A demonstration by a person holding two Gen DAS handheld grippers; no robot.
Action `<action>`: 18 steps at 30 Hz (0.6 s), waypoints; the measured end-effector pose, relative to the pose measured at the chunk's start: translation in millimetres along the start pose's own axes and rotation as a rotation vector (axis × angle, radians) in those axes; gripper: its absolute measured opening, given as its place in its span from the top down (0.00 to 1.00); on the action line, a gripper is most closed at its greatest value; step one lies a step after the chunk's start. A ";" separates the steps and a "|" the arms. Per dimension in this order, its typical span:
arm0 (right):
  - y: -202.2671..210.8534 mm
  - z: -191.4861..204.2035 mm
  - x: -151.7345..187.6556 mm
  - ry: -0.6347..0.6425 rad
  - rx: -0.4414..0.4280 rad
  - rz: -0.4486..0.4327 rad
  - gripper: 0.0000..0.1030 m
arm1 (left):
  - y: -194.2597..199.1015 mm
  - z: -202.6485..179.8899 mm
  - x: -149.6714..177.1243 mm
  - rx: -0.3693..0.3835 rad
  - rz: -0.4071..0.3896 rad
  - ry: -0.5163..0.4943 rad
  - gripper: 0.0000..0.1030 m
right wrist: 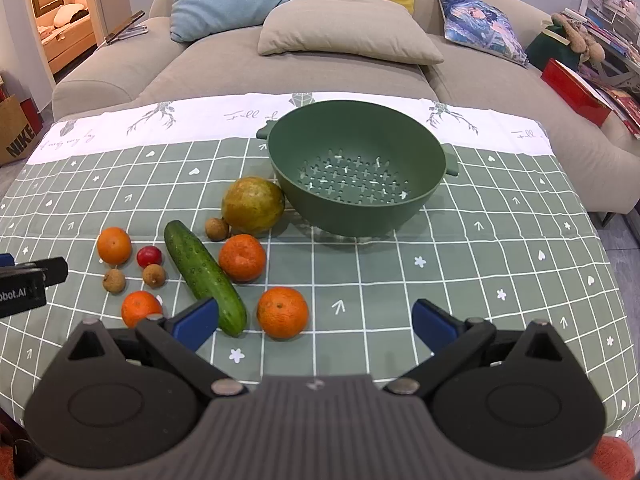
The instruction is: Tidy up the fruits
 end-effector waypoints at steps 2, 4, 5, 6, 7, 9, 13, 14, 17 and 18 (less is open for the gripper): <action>-0.2 0.2 0.1 0.000 0.000 0.000 0.04 | -0.4 0.0 0.3 0.000 0.002 0.001 0.18; 0.0 0.1 0.1 0.001 -0.001 0.001 0.04 | -0.7 0.0 0.5 0.000 0.004 0.003 0.18; -0.1 0.1 0.2 0.001 -0.001 0.000 0.04 | -0.8 0.1 0.7 -0.001 0.005 0.004 0.18; -0.1 0.1 0.3 0.001 -0.001 0.000 0.04 | -0.9 0.1 0.8 -0.001 0.005 0.005 0.18; -0.1 0.1 0.3 0.001 -0.001 0.000 0.04 | -0.9 0.1 1.0 -0.002 0.006 0.005 0.18; -0.2 0.1 0.3 0.000 0.000 0.000 0.04 | -1.2 0.7 0.7 -0.002 0.007 0.007 0.18; -0.3 0.2 0.3 0.000 0.000 0.000 0.04 | -1.6 0.7 1.2 -0.002 0.009 0.009 0.18; -0.3 0.2 0.3 0.000 0.000 0.000 0.04 | -1.6 1.4 0.9 -0.001 0.009 0.009 0.18; -0.4 0.5 0.4 0.001 -0.001 0.000 0.04 | -1.7 1.4 0.8 -0.002 0.009 0.009 0.18; -0.4 0.4 0.4 0.001 -0.001 0.000 0.04 | -1.7 1.4 0.9 -0.002 0.009 0.009 0.18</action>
Point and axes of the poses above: each gripper's, at about its wrist camera, not at the fingertips, and y roughly against the way its jaws point, z to its left, x to its underside, the point moved 1 cm from there along -y, roughly the way its jaws point, and after that the axes turned 3 degrees about x, right-handed, at the moved point
